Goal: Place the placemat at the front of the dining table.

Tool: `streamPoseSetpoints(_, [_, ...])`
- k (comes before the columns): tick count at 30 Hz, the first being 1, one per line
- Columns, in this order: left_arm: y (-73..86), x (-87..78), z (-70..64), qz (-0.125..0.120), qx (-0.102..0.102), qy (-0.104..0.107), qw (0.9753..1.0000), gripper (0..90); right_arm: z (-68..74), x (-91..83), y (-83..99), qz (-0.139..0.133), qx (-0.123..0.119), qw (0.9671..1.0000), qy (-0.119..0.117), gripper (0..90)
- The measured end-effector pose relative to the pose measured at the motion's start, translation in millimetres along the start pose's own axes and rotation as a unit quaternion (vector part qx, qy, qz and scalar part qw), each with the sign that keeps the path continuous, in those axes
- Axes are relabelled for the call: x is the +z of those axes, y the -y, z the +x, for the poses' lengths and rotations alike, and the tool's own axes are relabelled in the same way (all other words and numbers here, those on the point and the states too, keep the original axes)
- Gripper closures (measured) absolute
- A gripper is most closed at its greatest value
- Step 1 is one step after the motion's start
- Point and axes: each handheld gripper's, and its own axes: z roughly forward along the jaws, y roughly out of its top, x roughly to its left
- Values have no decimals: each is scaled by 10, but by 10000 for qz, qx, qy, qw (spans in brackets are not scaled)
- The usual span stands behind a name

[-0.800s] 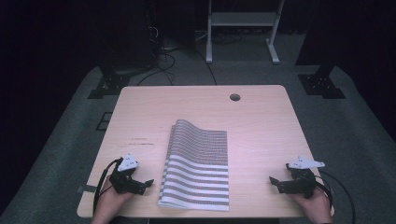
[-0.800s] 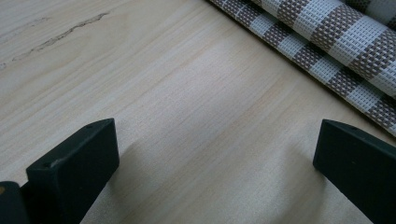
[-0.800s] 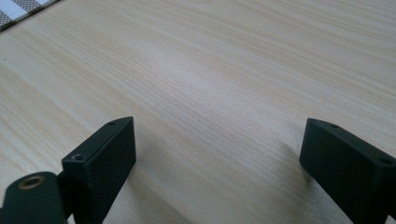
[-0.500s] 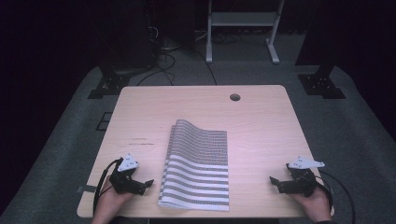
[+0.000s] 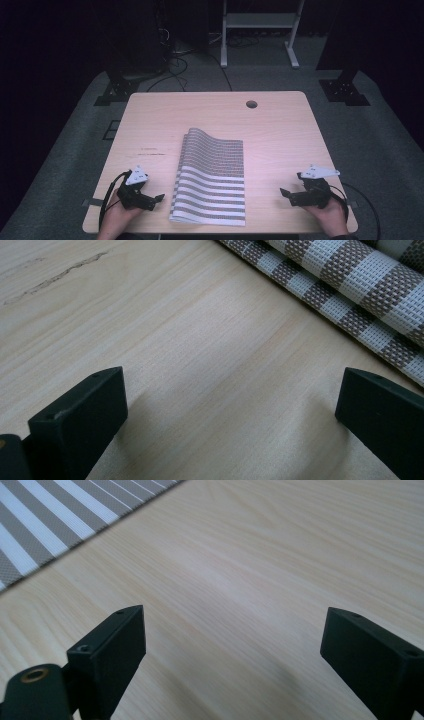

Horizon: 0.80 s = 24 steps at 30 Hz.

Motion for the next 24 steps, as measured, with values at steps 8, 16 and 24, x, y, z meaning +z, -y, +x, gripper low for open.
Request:
streamPoseSetpoints(8, [2,0,-10,-10,-5,-5,10000,0,183,66,-132,-131,-169,9994,-277,98])
streamPoseSetpoints(16, [-20,22,-18,-9,4,20,10000,0,350,179,-242,-170,-292,9977,-595,98])
streamPoseSetpoints(24, [-18,20,-20,-9,22,29,10000,0,598,318,-356,-134,-560,9941,-919,99])
